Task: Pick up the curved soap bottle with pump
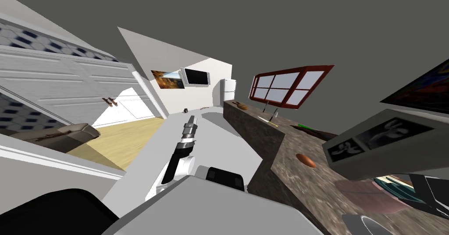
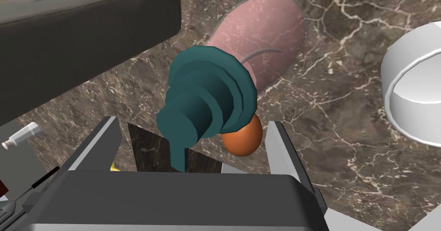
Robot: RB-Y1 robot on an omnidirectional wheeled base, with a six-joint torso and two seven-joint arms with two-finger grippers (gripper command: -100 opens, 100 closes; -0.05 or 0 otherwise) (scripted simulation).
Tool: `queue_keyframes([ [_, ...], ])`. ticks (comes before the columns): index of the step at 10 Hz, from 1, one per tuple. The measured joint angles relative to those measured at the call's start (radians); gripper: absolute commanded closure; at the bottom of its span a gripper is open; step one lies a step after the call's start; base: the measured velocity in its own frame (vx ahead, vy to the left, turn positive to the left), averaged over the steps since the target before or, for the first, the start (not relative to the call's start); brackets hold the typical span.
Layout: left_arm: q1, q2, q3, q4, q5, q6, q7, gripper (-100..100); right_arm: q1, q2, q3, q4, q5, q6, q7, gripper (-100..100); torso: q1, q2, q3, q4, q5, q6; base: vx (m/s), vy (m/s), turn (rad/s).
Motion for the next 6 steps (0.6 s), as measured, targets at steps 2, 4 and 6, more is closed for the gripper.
queue_keyframes([
  [2,0.000,0.000,0.000,0.000,0.000,0.000,0.000,0,0.013,0.014,0.004,0.052,-0.036,-0.016,0.045,-100,0.001,0.000,0.000,0.000,0.000,0.000,0.004,0.027,0.089],
  [4,0.000,0.000,0.000,0.000,0.000,0.000,0.000,0,0.023,0.020,0.009,0.070,-0.052,-0.021,0.067,-100,0.000,0.000,0.000,0.000,0.000,0.001,0.005,0.015,0.055],
  [6,0.000,0.000,0.000,0.000,0.000,0.000,0.000,0,0.068,0.035,0.005,0.122,-0.117,-0.026,0.122,-100,0.001,0.000,0.000,0.000,0.001,0.000,0.010,0.032,0.133],
])
